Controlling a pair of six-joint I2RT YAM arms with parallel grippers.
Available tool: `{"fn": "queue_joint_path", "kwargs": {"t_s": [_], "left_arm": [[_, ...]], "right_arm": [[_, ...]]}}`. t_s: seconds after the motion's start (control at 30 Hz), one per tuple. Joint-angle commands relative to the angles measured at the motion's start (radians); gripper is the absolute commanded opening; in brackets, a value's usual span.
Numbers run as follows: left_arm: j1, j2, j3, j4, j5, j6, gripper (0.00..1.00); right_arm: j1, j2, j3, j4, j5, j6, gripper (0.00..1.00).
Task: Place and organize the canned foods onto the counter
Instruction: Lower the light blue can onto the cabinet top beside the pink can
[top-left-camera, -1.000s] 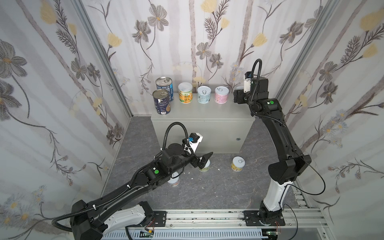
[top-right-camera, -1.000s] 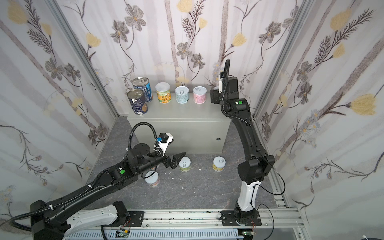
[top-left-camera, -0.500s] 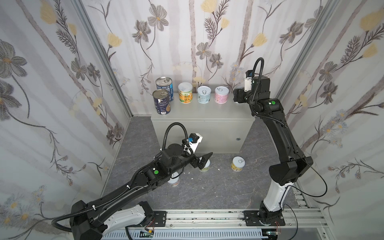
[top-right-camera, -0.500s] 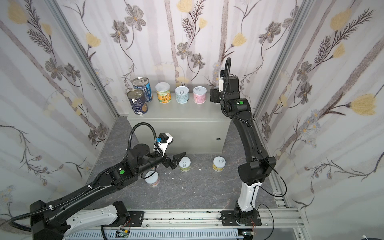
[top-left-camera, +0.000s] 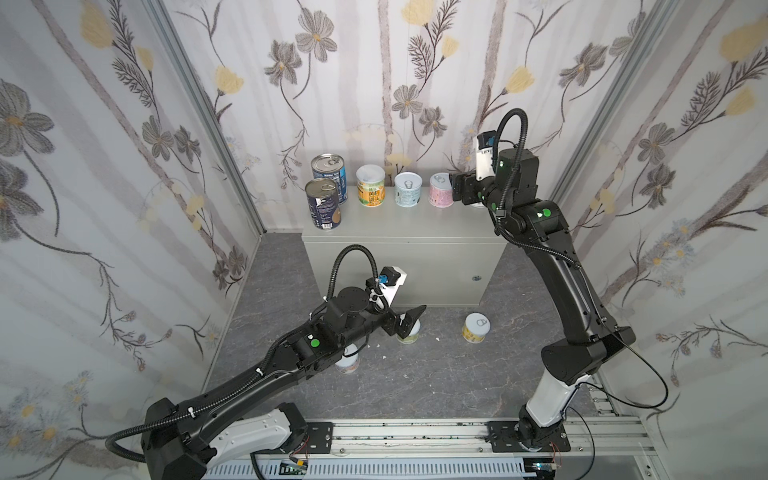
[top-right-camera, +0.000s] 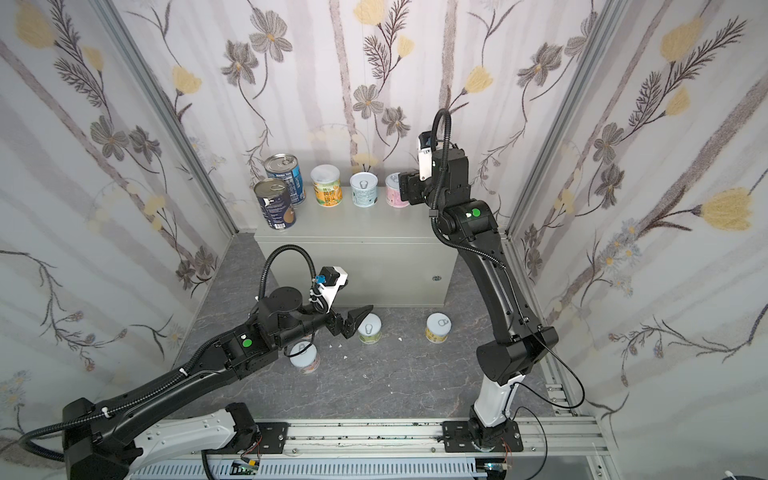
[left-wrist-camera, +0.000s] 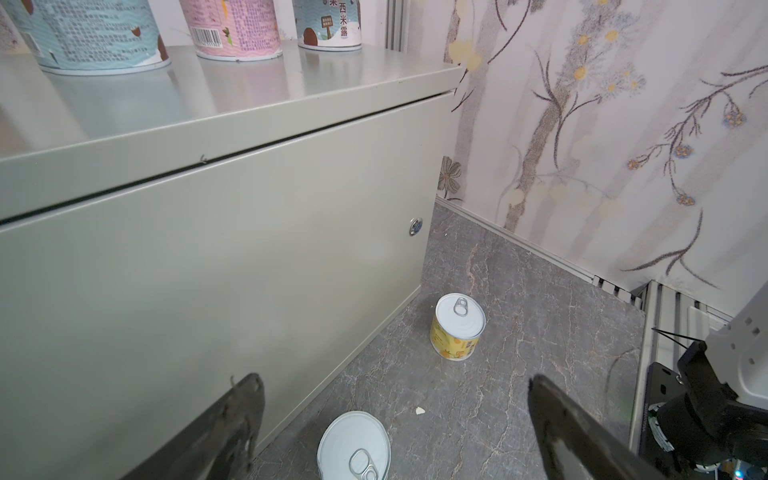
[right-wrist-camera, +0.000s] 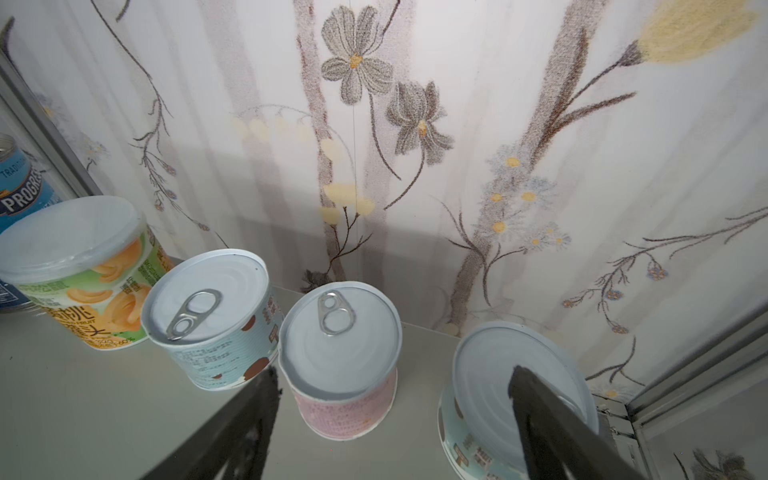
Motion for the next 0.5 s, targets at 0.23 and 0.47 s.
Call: {"fn": "queue_joint_path", "kwargs": {"t_s": [0.23, 0.47], "left_arm": [[0.000, -0.012, 0.001, 0.026, -0.004, 0.004, 1.00], [0.000, -0.013, -0.004, 0.026, -0.007, 0.003, 1.00]], "right_arm": [[0.018, 0.055, 0.007, 0.070, -0.107, -0.030, 0.89], [0.025, 0.082, 0.010, 0.089, -0.077, -0.032, 0.89]]}}
